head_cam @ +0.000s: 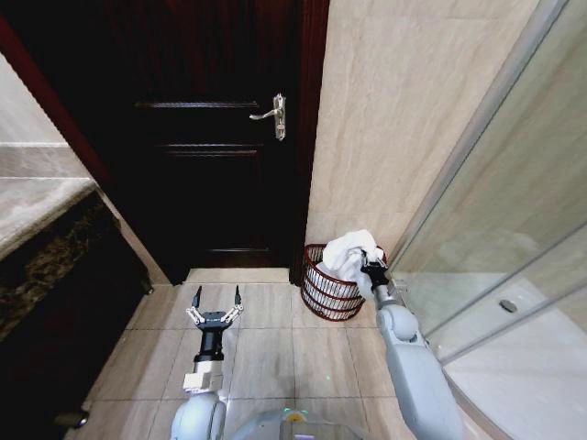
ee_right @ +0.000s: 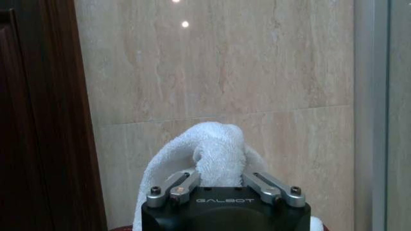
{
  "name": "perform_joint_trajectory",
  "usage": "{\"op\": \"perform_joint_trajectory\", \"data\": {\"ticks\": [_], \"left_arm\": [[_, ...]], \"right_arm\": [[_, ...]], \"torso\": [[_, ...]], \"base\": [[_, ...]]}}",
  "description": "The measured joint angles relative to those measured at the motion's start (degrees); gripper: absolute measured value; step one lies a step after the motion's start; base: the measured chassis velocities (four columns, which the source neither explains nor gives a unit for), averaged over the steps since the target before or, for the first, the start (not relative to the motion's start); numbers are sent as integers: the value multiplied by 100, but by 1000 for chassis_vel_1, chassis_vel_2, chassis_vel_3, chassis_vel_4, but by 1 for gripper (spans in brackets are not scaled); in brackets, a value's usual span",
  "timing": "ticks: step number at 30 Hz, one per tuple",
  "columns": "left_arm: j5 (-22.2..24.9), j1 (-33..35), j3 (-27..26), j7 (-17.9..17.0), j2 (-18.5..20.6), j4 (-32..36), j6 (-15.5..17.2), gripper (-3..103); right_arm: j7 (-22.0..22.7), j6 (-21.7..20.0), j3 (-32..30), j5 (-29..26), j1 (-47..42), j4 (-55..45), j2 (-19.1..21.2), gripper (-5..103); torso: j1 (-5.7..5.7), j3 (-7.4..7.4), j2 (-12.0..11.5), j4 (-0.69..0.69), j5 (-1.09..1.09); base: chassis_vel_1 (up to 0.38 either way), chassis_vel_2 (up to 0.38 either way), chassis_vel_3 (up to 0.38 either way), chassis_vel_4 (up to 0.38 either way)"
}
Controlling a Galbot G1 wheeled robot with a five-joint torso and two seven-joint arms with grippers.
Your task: Discard the used towel into the hamper.
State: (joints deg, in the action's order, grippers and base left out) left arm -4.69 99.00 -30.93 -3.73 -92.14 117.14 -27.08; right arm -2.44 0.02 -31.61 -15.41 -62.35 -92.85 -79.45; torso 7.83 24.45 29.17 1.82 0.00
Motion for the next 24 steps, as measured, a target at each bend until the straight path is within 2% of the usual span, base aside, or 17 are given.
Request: {"op": "perform_joint_trajectory", "data": {"ticks": [24], "left_arm": [[-64, 73, 6, -4, 0, 129, 2, 100]], "right_arm": [[13, 230, -127, -61, -871, -514, -95, 13]], "torso": [[0, 0, 0, 0, 0]], "base": [[-46, 50, 47, -49]]}}
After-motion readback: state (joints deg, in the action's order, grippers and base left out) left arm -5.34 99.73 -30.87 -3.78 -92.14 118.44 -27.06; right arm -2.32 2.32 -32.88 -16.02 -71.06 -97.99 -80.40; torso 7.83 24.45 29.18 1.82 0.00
